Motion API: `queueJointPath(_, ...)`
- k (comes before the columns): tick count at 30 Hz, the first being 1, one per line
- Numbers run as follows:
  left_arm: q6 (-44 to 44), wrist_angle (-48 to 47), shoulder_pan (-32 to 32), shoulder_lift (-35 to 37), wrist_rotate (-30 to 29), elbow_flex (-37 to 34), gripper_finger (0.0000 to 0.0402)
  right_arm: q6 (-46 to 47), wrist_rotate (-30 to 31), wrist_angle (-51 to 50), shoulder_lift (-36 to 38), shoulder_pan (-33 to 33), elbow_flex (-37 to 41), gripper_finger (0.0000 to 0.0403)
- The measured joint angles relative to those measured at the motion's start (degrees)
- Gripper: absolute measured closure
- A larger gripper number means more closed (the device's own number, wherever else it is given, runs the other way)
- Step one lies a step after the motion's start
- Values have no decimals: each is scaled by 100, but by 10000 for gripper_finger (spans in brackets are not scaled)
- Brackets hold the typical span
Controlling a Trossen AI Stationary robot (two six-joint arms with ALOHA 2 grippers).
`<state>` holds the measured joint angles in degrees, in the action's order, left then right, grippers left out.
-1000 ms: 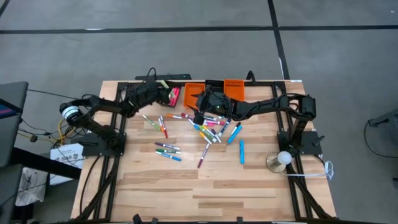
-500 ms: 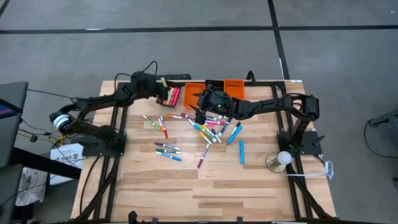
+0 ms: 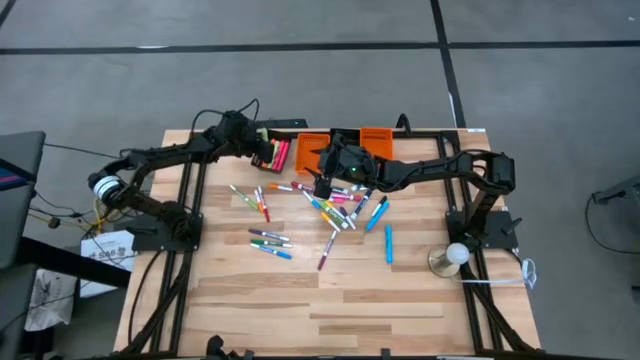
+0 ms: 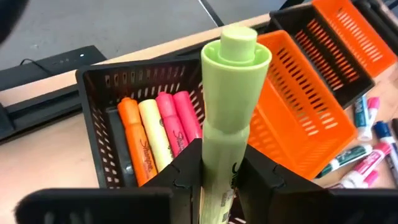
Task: Pick & Place Markers
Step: Put the big green highlighter pen into the left black basket
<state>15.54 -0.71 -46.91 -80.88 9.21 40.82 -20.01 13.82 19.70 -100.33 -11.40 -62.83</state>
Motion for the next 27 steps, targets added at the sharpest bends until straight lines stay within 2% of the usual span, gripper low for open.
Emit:
queueJointPath(21,-182,29,8,-74,0,2,326,0,-4,-8,-1,0,0,168)
queueJointPath(24,-184,29,8,-74,-15,0,314,0,-4,-17,-2,0,0,168)
queueJointPath(27,-222,29,10,-74,-30,1,285,0,-4,-17,-2,0,0,168)
